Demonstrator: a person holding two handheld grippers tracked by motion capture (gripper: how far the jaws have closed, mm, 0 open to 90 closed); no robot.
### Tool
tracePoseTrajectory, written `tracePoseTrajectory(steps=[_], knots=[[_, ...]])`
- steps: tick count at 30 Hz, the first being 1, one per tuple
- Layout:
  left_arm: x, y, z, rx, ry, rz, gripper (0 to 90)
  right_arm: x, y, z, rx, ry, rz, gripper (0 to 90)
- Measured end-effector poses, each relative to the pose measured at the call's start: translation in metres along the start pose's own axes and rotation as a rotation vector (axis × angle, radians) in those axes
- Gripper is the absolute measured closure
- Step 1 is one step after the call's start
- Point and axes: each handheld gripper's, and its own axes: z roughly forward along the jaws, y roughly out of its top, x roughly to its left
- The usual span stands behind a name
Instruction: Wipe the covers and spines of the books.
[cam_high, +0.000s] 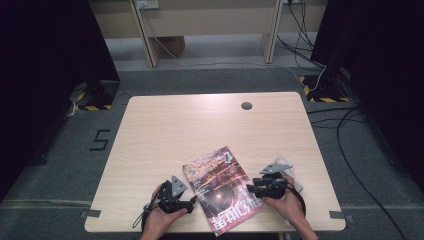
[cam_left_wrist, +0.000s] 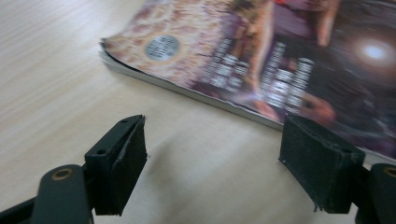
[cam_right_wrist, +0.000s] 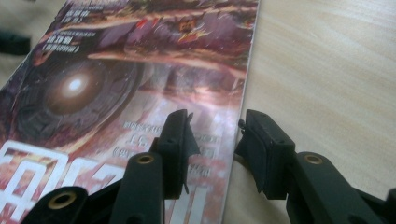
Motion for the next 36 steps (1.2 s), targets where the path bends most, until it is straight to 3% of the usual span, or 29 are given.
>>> tracePoseTrajectory(steps=[7, 10, 18, 25, 32, 36], knots=[[-0.016, -0.003, -0.004, 0.012, -0.048, 0.032, 22.3, -0.006, 0.014, 0.011, -0.011, 0.003, 0.034, 61.1], [-0.018, -0.002, -0.003, 0.010, -0.049, 0.032, 22.4, -0.007, 0.020, 0.017, -0.023, 0.020, 0.064, 61.1], [-0.018, 0.000, -0.001, 0.014, -0.043, 0.042, 21.4, -0.009, 0.029, 0.030, -0.021, 0.029, 0.085, 60.3], [-0.015, 0.002, 0.002, 0.024, -0.055, 0.034, 17.9, -0.017, 0.026, 0.029, -0.052, 0.093, 0.221, 57.2], [-0.015, 0.002, 0.002, 0.026, -0.035, 0.041, 13.5, -0.016, 0.025, 0.027, -0.052, 0.113, 0.266, 54.8], [-0.016, 0.002, 0.001, 0.026, -0.031, 0.047, 13.5, -0.015, 0.026, 0.020, -0.092, 0.141, 0.291, 55.5]])
